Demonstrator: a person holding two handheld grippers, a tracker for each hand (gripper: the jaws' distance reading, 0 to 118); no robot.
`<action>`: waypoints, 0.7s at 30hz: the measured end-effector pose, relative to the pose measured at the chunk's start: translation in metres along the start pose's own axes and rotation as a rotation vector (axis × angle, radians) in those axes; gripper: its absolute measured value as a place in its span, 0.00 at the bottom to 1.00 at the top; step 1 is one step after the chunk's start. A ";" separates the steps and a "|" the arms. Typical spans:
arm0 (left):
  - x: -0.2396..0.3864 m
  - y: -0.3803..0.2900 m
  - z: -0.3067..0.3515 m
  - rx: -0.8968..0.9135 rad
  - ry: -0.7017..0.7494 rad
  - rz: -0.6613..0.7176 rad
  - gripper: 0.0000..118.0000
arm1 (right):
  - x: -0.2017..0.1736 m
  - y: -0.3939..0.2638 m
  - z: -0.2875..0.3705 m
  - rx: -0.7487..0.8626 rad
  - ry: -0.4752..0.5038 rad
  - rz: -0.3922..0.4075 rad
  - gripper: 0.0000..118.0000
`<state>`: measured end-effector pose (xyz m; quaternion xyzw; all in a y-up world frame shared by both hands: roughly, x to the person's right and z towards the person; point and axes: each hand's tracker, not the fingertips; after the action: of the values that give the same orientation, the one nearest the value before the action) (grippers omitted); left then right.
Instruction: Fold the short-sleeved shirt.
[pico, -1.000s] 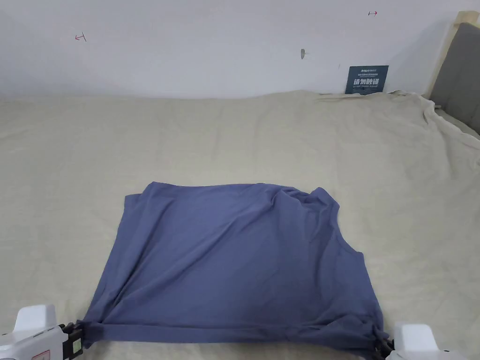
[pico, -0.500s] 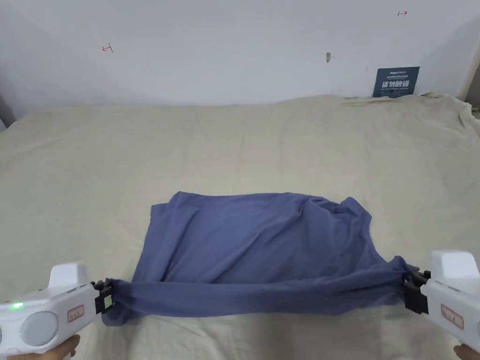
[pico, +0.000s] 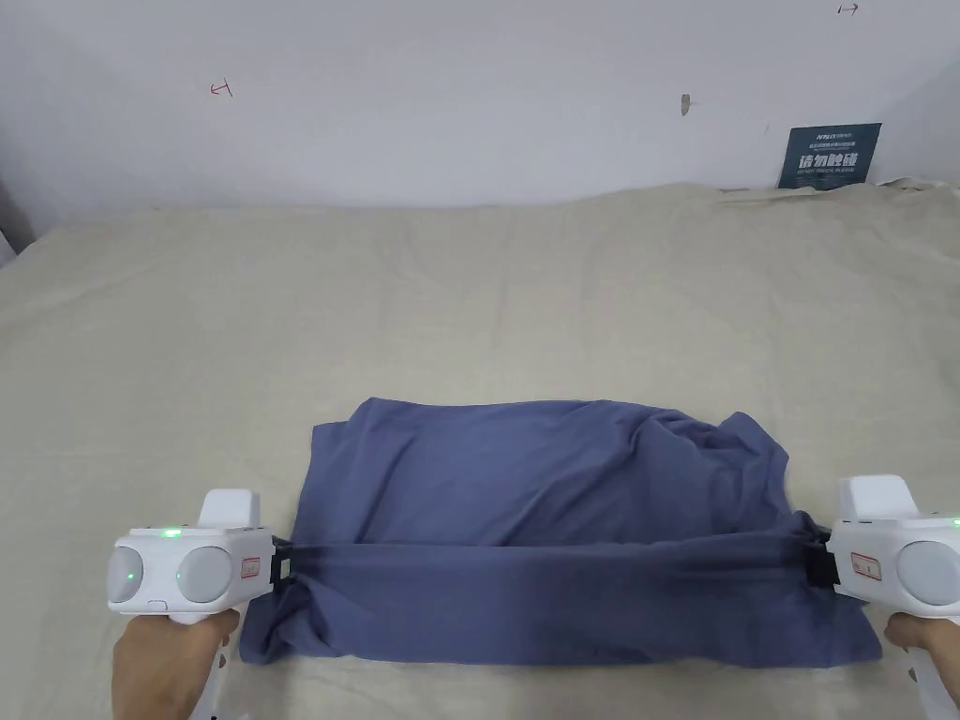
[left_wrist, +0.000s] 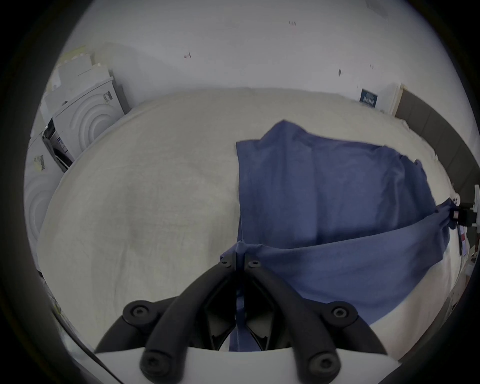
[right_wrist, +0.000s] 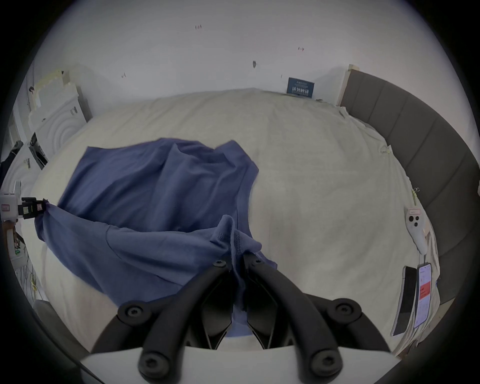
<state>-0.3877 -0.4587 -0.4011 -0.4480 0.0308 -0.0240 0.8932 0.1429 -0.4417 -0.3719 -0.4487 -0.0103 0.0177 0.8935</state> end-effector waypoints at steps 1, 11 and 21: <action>0.002 0.000 -0.006 -0.014 0.008 -0.007 0.01 | 0.000 0.000 -0.007 -0.010 -0.007 0.002 0.04; 0.012 -0.004 -0.017 -0.042 0.044 -0.026 0.22 | -0.004 -0.010 -0.025 -0.057 -0.038 -0.053 0.19; 0.006 0.007 0.064 0.149 -0.014 0.065 0.94 | 0.001 0.000 0.076 0.213 0.022 -0.087 0.81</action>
<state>-0.3764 -0.4038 -0.3693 -0.3794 0.0373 0.0058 0.9244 0.1415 -0.3807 -0.3263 -0.3507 -0.0182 -0.0250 0.9360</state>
